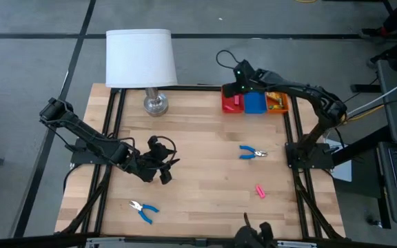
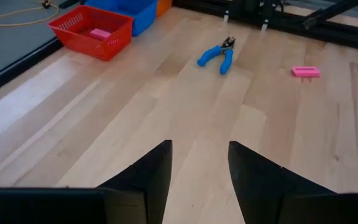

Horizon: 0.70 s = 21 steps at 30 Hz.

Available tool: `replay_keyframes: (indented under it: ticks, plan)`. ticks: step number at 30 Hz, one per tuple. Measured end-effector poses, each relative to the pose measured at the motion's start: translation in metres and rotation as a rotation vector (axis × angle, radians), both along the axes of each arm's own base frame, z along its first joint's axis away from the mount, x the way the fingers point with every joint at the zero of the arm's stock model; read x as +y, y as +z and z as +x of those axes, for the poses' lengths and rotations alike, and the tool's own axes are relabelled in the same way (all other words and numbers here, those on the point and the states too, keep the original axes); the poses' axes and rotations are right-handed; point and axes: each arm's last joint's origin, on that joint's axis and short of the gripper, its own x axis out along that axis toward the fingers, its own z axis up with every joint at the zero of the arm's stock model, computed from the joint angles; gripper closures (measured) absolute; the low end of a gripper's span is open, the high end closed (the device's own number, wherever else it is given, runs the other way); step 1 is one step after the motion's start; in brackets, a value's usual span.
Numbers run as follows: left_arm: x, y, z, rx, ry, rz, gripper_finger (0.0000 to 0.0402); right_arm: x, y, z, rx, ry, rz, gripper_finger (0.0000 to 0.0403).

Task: Pick & Place School Supplies
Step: Put the pink eraser into the red bin

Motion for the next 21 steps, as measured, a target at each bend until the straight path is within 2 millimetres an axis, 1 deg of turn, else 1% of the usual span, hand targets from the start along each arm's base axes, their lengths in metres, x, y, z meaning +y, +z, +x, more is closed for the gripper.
replay_keyframes:
  ticks: [3, 7, 10, 12, 21]
  plan:
    - [0.001, 0.000, 0.001, -0.006, 0.005, -0.002, 0.0249, -0.005, -0.014, 0.003, 0.003, 0.019, 0.063, 0.0324]
    - [0.001, 0.000, 0.001, -0.009, 0.009, -0.010, 0.0249, -0.002, -0.035, 0.013, 0.052, 0.050, 0.113, 0.0324]
    - [0.000, 0.000, 0.000, -0.012, 0.010, -0.025, 0.0249, -0.001, -0.044, 0.017, 0.078, 0.067, 0.126, 0.0324]
    - [-0.001, 0.000, 0.000, -0.013, 0.007, -0.033, 0.0249, -0.001, -0.048, 0.018, 0.100, 0.071, 0.118, 0.0320]
    - [-0.003, 0.000, -0.001, -0.013, -0.002, -0.034, 0.0249, -0.002, -0.048, 0.017, 0.129, 0.090, 0.089, 0.0314]
